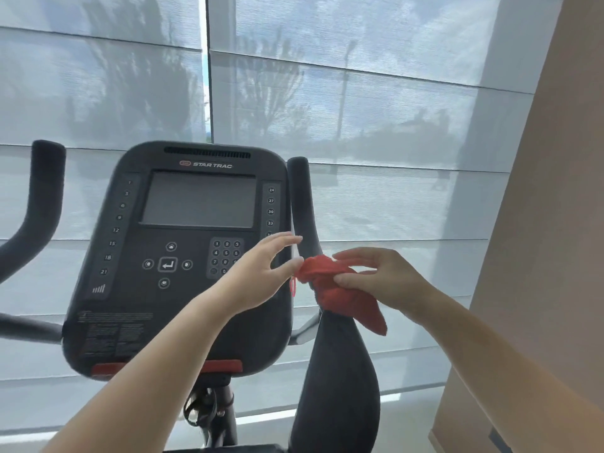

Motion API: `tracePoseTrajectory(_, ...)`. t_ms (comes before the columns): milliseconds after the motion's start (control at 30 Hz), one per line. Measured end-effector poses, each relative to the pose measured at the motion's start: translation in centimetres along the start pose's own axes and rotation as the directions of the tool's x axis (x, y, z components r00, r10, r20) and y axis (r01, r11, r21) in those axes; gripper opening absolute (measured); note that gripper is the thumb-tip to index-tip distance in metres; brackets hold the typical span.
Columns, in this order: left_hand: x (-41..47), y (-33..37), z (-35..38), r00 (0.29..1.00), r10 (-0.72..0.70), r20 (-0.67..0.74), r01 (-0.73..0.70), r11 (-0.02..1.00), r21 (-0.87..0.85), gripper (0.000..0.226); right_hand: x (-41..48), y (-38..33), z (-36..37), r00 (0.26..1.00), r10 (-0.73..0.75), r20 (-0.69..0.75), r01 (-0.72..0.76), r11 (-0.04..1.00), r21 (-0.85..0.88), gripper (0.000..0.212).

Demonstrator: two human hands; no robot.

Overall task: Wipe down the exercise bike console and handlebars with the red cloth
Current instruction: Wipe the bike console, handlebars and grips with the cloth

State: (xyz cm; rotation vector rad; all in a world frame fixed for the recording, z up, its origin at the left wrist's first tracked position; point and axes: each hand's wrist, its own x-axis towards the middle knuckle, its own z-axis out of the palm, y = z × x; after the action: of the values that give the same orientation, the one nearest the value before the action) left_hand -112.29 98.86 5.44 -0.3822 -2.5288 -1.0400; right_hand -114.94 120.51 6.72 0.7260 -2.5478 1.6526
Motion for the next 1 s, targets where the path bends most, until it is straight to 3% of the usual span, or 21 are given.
tracePoseTrajectory(167,-1.8,2.0,1.1,0.999,0.040,-0.001,-0.040,0.997,-0.062,0.030,-0.2,-0.4,-0.5,0.998,0.062,0.030,-0.068,0.964,0.255,0.023)
tracePoseTrajectory(267,-1.8,3.1,2.3,0.997,0.056,0.048,-0.054,0.998,-0.041,0.035,-0.3,-0.9,-0.8,0.995,0.080,0.052,-0.095,0.908,0.408,0.020)
tracePoseTrajectory(400,-2.2,2.9,4.3,0.992,0.099,0.076,-0.105,0.991,0.084,0.042,-0.5,-0.8,-0.9,0.998,0.066,0.006,-0.064,0.944,0.325,0.021)
tracePoseTrajectory(500,-2.2,2.8,4.6,0.988,0.153,0.016,-0.153,0.985,0.075,0.029,0.1,-0.7,-1.4,0.998,0.054,-0.040,-0.039,0.948,0.315,0.020)
tracePoseTrajectory(633,-1.9,2.3,4.1,0.985,0.142,-0.096,-0.134,0.987,0.088,0.018,1.6,-0.7,-1.9,0.999,-0.005,-0.033,0.014,0.965,0.262,0.017)
tracePoseTrajectory(800,-0.4,1.2,1.3,0.963,0.059,-0.263,-0.067,0.998,-0.022,0.016,5.5,-1.4,-2.0,0.991,-0.120,-0.054,0.126,0.984,0.126,0.015)
tracePoseTrajectory(1000,4.3,-0.1,-2.9,0.871,-0.013,-0.491,-0.039,0.995,-0.094,0.014,12.5,-4.3,-2.0,0.941,-0.327,-0.090,0.311,0.938,-0.153,0.018)
